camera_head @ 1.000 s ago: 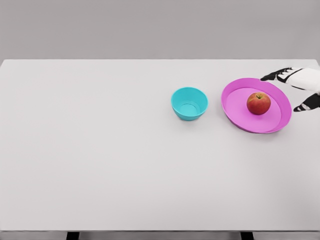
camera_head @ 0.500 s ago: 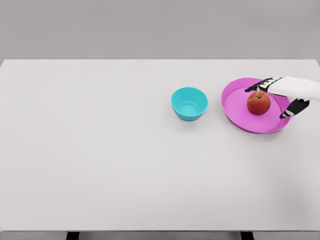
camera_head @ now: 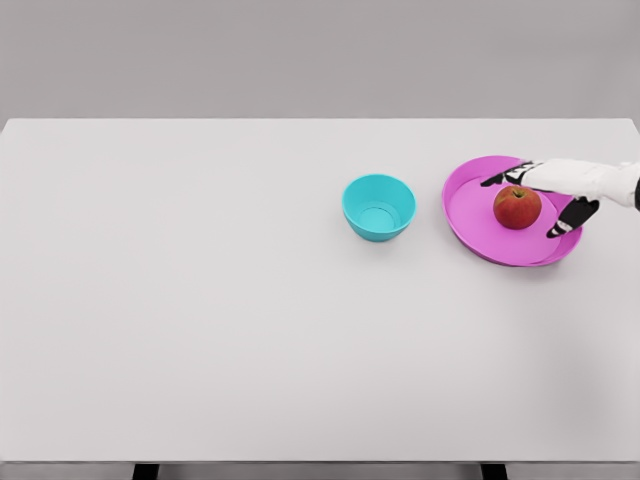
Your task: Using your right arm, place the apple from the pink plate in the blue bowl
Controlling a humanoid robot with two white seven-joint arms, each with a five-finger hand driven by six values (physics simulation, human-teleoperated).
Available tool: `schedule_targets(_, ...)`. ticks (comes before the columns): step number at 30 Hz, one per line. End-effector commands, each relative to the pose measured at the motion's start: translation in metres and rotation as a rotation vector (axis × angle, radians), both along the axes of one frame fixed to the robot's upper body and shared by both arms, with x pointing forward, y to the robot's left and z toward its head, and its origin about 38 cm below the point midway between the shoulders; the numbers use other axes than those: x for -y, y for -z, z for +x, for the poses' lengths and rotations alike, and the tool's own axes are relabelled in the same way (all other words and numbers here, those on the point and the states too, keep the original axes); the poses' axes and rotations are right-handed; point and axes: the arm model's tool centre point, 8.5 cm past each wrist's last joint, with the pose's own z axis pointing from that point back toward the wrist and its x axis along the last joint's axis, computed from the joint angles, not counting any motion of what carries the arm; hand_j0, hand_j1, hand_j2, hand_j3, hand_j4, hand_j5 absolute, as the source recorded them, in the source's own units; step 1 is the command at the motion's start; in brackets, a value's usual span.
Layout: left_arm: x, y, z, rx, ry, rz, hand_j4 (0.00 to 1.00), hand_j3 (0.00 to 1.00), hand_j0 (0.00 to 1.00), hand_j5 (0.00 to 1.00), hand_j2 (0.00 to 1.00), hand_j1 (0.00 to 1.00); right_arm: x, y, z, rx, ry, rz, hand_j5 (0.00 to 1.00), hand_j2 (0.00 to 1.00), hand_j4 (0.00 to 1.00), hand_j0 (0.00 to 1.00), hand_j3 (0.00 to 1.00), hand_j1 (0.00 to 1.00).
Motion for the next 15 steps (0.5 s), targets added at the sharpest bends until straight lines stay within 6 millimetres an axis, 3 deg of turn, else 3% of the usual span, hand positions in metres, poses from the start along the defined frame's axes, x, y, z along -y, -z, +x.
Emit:
schedule_targets(1,0.000,0.000,0.000,0.000,0.000,0.000,1.00,1.00,1.00,1.00,1.00,1.00,0.002,0.009,-0.001,-0.025,0.012,-0.004,1.00,1.00,1.00,1.00,1.00,1.00)
schedule_targets(7,0.000,0.000,0.000,0.000,0.000,0.000,1.00,1.00,1.00,1.00,1.00,1.00,-0.004,0.006,0.010,-0.019,0.015,-0.001,1.00,1.00,1.00,1.00,1.00,1.00)
schedule_targets(15,0.000,0.000,0.000,0.000,0.000,0.000,1.00,1.00,1.00,1.00,1.00,1.00,0.005,0.014,0.013,-0.041,0.050,-0.026,1.00,1.00,1.00,1.00,1.00,1.00)
